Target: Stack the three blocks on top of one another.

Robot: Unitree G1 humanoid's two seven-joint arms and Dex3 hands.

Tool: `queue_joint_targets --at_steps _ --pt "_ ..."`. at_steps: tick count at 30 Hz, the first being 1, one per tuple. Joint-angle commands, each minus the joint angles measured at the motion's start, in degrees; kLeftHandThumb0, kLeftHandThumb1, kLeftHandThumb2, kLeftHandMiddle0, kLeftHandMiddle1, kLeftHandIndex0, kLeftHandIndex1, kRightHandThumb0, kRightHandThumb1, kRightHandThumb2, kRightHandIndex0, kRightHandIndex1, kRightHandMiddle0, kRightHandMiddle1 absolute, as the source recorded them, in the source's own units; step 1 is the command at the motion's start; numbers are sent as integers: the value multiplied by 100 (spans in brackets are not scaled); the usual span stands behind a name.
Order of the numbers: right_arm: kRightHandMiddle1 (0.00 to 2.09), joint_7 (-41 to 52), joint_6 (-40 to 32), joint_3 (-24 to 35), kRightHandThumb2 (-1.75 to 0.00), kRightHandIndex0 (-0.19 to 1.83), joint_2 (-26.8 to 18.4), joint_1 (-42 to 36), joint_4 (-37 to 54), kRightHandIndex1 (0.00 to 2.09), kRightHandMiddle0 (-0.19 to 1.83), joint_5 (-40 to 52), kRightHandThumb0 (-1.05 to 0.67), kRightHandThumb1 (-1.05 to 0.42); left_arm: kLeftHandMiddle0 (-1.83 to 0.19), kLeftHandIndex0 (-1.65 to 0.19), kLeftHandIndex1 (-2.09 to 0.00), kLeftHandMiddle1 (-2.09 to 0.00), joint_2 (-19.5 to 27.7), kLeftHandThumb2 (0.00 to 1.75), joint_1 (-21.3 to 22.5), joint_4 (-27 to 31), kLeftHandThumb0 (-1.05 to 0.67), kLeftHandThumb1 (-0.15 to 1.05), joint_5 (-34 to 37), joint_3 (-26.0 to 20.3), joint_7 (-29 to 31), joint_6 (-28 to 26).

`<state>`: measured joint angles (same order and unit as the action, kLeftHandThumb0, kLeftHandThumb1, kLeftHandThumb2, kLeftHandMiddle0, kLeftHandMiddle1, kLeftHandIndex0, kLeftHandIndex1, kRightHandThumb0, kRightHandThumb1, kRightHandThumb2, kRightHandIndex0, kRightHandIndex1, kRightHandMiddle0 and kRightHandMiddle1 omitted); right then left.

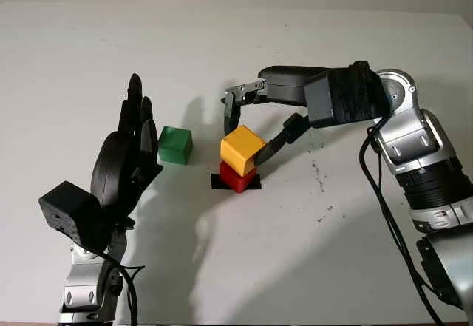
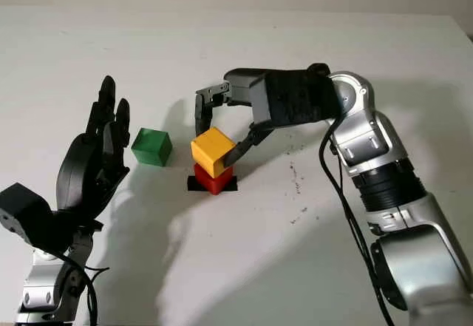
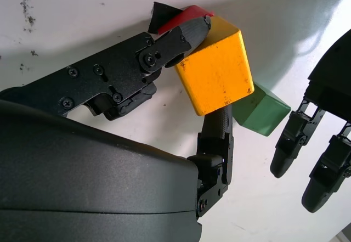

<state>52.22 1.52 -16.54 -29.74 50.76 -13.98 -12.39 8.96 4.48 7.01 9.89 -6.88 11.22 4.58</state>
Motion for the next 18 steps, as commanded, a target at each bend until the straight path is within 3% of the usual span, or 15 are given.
queue_joint_targets --at_steps 1,18 --pt "155 -39 -7 -20 -5 22 23 -41 109 6 38 2 -41 -92 19 19 0 0 -14 69 -108 119 -80 105 -3 19 14 58" --pt "154 -107 74 -121 -5 23 53 -54 13 6 36 -129 -42 -93 19 19 0 0 -45 69 -191 260 -80 105 -11 44 -56 -64"
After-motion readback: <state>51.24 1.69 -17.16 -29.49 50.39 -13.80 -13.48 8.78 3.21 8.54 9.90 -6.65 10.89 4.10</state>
